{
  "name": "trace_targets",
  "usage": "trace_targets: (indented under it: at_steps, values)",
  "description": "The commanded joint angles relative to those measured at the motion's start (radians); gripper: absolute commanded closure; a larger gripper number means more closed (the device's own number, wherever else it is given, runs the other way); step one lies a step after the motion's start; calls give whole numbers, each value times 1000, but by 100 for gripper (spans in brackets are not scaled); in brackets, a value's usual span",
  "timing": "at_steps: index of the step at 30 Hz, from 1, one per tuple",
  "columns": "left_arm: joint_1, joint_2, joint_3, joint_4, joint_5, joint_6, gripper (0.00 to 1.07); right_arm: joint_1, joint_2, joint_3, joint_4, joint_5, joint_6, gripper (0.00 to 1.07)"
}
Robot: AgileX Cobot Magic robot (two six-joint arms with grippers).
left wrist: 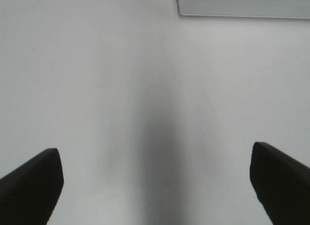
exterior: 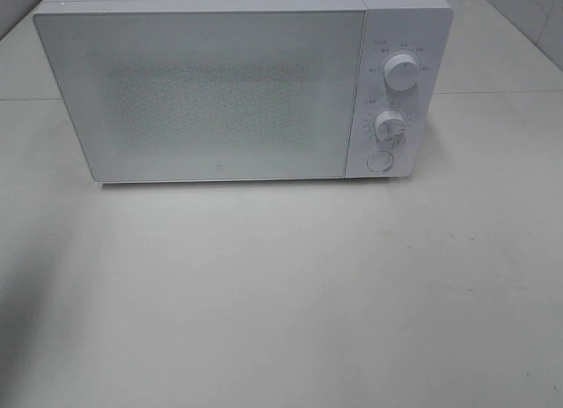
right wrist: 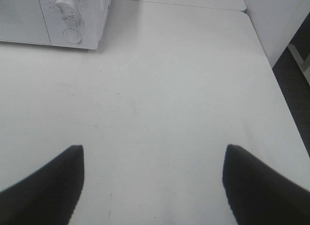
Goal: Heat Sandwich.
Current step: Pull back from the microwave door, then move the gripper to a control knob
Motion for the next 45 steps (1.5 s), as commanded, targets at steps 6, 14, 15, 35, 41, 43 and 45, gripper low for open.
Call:
trace_targets:
  at_steps: [6, 14, 15, 35, 41, 43, 45]
  values:
    - [40, -215, 8, 33, 138, -14, 8, -4, -26, 2, 1, -8, 9, 31]
    - [40, -411, 77, 93, 210, -71, 8, -4, -26, 2, 1, -8, 9, 31]
    - [40, -435, 88, 93, 212, -71, 8, -4, -26, 2, 1, -8, 9, 31]
    - [40, -722, 228, 88, 238, -63, 8, -4, -26, 2, 1, -8, 9, 31]
    - [40, -789, 228, 88, 238, -63, 8, -4, -26, 2, 1, -8, 9, 31]
    - [40, -808, 228, 88, 238, -63, 8, -4, -26, 2, 1, -8, 9, 31]
    - [40, -819, 228, 88, 238, -63, 8, -4, -26, 2, 1, -8, 9, 31]
